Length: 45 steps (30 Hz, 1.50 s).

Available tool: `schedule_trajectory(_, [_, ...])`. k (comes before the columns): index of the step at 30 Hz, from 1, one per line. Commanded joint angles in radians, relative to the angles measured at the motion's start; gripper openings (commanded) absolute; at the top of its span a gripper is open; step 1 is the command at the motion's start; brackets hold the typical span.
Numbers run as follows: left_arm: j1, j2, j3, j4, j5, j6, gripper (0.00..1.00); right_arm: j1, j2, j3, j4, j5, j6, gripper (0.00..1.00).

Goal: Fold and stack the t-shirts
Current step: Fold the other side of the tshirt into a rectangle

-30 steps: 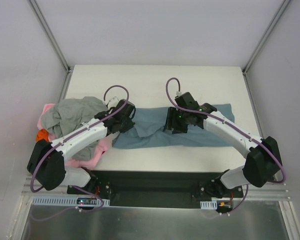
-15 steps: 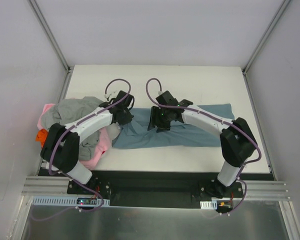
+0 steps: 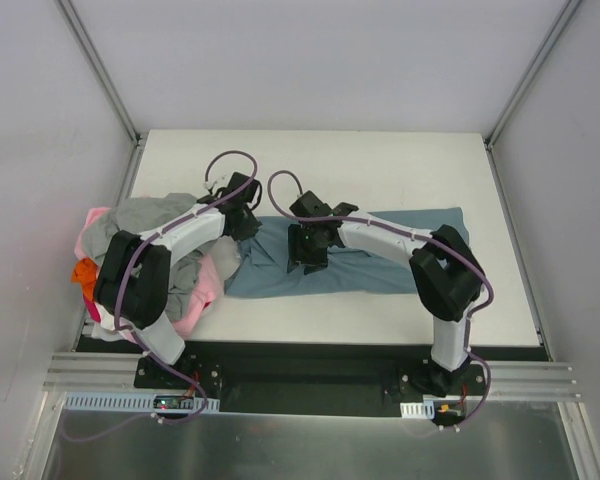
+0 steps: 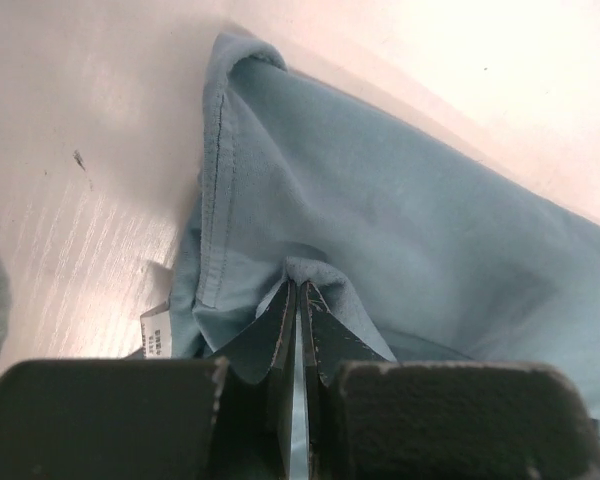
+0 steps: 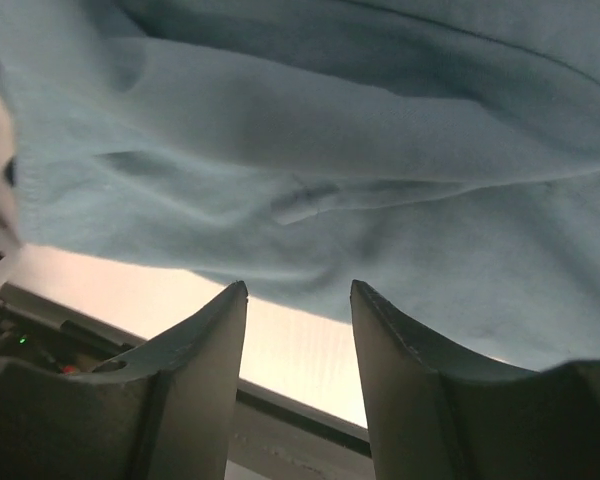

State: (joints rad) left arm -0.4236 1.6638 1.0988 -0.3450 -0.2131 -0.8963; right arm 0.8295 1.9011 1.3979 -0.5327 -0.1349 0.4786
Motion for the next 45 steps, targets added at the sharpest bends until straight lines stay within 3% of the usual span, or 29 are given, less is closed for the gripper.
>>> schedule_trajectory(1, [0.005, 0.008, 0.003, 0.014, 0.009, 0.016, 0.0, 0.019, 0.055, 0.059, -0.035, 0.05, 0.034, 0.49])
schedule_trajectory(19, [0.009, -0.013, -0.048, 0.038, 0.014, 0.016, 0.0, 0.04, 0.122, 0.115, -0.018, 0.103, 0.089, 0.4])
schedule_trajectory(29, [0.019, -0.019, -0.059, 0.047, 0.021, 0.016, 0.0, 0.042, 0.133, 0.128, -0.018, 0.123, 0.092, 0.27])
schedule_trajectory(36, [0.02, -0.019, -0.07, 0.052, 0.024, 0.013, 0.0, 0.043, 0.148, 0.153, -0.021, 0.124, 0.095, 0.26])
schedule_trajectory(42, [0.025, -0.024, -0.077, 0.057, 0.024, 0.014, 0.0, 0.043, 0.167, 0.168, -0.038, 0.126, 0.094, 0.02])
schedule_trajectory(45, [0.028, -0.027, -0.082, 0.058, 0.024, 0.013, 0.0, 0.042, 0.168, 0.179, -0.059, 0.129, 0.083, 0.01])
